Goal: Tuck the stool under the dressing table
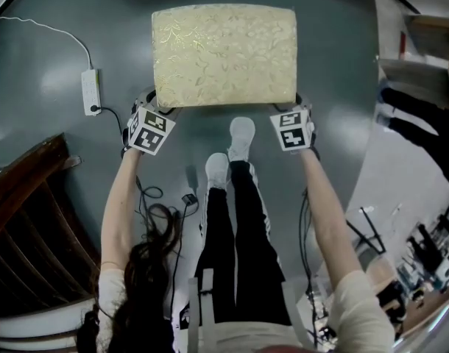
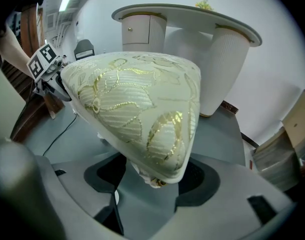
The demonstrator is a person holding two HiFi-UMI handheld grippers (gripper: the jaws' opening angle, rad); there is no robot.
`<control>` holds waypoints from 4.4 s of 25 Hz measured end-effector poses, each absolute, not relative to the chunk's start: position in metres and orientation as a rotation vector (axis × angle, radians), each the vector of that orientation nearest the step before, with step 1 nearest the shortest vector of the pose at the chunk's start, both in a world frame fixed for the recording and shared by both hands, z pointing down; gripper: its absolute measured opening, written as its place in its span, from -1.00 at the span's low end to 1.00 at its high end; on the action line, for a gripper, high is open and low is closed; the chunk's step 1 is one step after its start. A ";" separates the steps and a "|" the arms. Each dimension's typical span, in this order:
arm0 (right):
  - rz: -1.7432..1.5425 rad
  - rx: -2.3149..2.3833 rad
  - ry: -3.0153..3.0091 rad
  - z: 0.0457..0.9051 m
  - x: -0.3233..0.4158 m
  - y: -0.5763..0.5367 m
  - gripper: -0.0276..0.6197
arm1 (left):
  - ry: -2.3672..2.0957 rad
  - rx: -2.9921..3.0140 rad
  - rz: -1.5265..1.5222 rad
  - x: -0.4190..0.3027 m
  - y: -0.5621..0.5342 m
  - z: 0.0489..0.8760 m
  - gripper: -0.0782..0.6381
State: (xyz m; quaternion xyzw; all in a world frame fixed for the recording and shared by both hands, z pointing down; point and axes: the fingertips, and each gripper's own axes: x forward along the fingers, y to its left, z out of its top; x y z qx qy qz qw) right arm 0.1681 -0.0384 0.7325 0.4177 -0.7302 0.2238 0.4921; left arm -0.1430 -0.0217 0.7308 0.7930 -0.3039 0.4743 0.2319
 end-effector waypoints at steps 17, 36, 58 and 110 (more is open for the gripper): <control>0.510 0.994 -1.799 0.738 0.168 -0.046 0.02 | -0.875 2.131 1.351 -0.144 -0.024 0.738 0.09; 0.437 0.909 -1.833 0.735 0.169 -0.039 -0.06 | -0.851 2.135 1.311 -0.143 -0.026 0.740 0.09; 0.462 1.009 -1.762 0.728 0.168 -0.039 -0.07 | -0.852 2.183 1.287 -0.146 -0.029 0.744 0.09; 0.356 1.146 -1.825 0.717 0.163 -0.094 -0.08 | -0.947 2.221 1.247 -0.149 -0.090 0.736 0.07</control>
